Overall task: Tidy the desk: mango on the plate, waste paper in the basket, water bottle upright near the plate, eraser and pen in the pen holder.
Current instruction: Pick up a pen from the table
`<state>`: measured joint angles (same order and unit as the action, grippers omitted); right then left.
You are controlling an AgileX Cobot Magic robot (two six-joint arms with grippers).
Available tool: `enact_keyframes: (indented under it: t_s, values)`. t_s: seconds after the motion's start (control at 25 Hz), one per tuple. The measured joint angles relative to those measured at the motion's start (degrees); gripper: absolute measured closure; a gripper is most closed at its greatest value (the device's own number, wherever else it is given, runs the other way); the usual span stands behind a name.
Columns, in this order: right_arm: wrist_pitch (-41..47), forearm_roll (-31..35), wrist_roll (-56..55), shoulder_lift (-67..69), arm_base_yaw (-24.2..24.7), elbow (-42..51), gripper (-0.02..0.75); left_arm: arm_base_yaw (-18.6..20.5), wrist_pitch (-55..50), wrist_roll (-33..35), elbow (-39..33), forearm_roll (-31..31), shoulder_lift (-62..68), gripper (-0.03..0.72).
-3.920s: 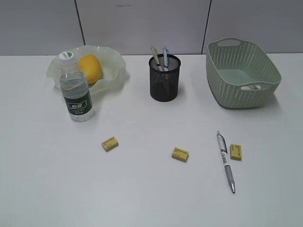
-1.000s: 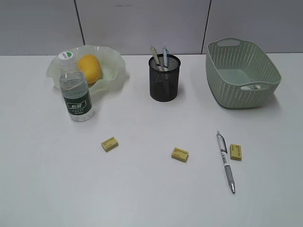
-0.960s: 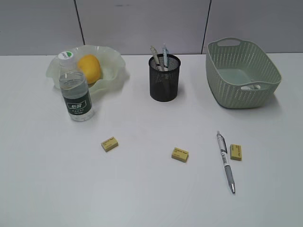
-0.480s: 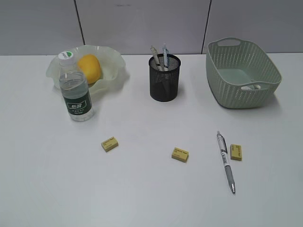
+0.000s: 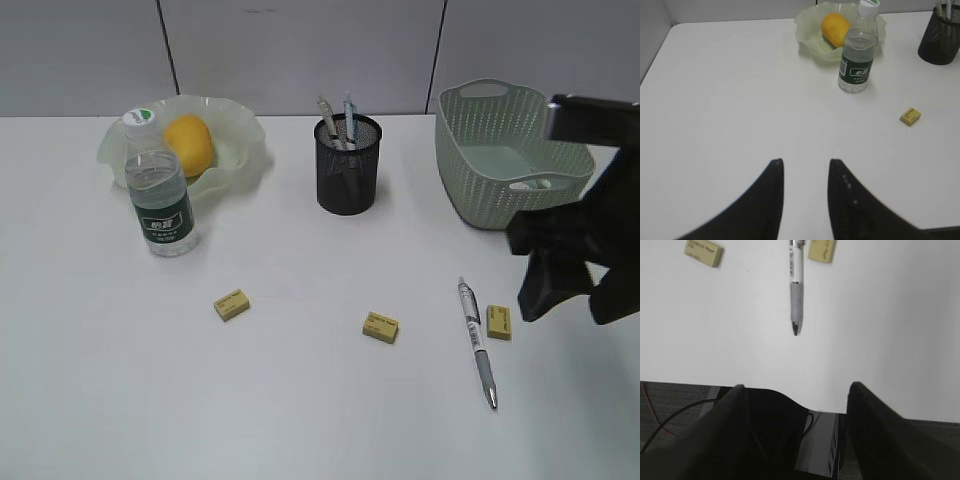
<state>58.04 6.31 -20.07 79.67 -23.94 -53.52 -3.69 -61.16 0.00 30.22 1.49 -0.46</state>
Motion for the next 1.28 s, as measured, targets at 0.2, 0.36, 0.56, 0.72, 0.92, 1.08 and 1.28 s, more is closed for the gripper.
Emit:
enact_keyframes:
  t_s: [0.2, 0.36, 0.56, 0.72, 0.92, 1.08, 1.28]
  values:
    - [-5.03, 0.39, -0.82, 9.66, -1.26, 0.00, 0.246, 0.00, 0.00, 0.00, 0.00, 0.00, 0.00, 0.453]
    - [-8.63, 0.39, -0.82, 16.47, -1.26, 0.00, 0.245, 0.00, 0.00, 0.00, 0.00, 0.00, 0.00, 0.453]
    - [-10.65, 0.34, -0.59, 23.82, -1.26, -2.85, 0.246, 0.00, 0.00, 0.00, 0.00, 0.00, 0.00, 0.453]
    - [-10.73, -0.48, -0.52, 27.17, -1.26, -5.49, 0.246, 0.00, 0.00, 0.00, 0.00, 0.00, 0.00, 0.453]
    - [-11.40, -0.54, -0.46, 29.45, -1.26, -6.20, 0.246, 0.00, 0.00, 0.00, 0.00, 0.00, 0.00, 0.453]
    - [-11.45, -0.37, -0.35, 30.56, -1.26, -6.28, 0.246, 0.00, 0.00, 0.00, 0.00, 0.00, 0.00, 0.453]
    - [-13.28, 1.11, 0.83, 32.96, -1.26, -6.28, 0.246, 0.00, 0.00, 0.00, 0.00, 0.00, 0.00, 0.453]
